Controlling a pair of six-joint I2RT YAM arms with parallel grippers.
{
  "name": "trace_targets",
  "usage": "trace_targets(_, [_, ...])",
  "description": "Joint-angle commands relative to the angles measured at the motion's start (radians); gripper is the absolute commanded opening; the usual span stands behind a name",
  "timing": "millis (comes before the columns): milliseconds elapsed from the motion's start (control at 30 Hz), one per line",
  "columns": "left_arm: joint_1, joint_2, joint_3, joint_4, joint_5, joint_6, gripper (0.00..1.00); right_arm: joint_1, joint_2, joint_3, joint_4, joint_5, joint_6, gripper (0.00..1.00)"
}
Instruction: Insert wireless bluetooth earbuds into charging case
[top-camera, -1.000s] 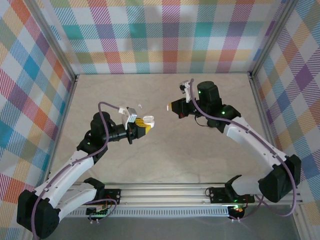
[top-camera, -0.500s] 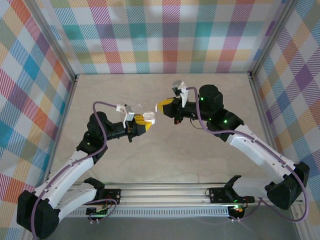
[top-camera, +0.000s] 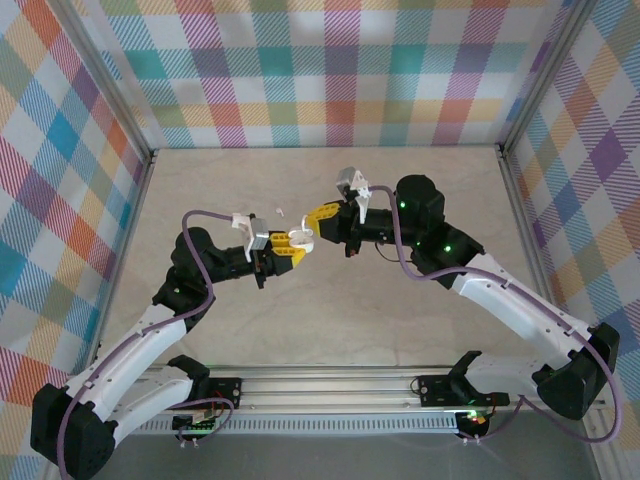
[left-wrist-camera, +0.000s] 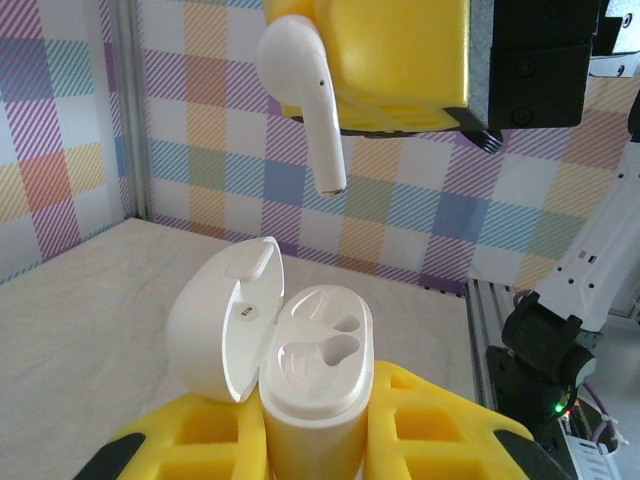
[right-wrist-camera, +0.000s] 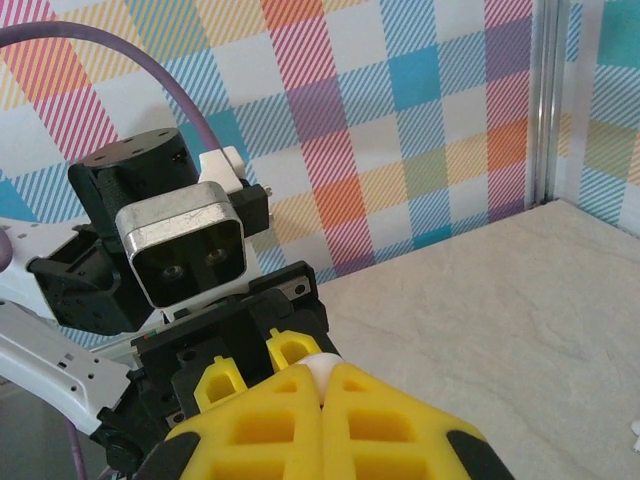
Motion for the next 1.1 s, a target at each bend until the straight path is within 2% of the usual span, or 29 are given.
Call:
trace_targets(0, [-0.011,-0.013,0.021,0.039,0.021,0.021,0.00,0.009,-0.002,0.002,0.033,-0.025,-0.041,0.00])
trace_targets(167, [-0.012,-0.007,0.066,-0.033,0.008,0.003,0.00,0.013,-0.002,0.001,0.024,-0.018,-0.059,0.00])
trace_targets(1067, [-0.014,-0.031,0.079,0.026,-0.009,-0.085,0.00,0.020,-0.008,-0.004,0.006,-0.038,-0.055,0.00])
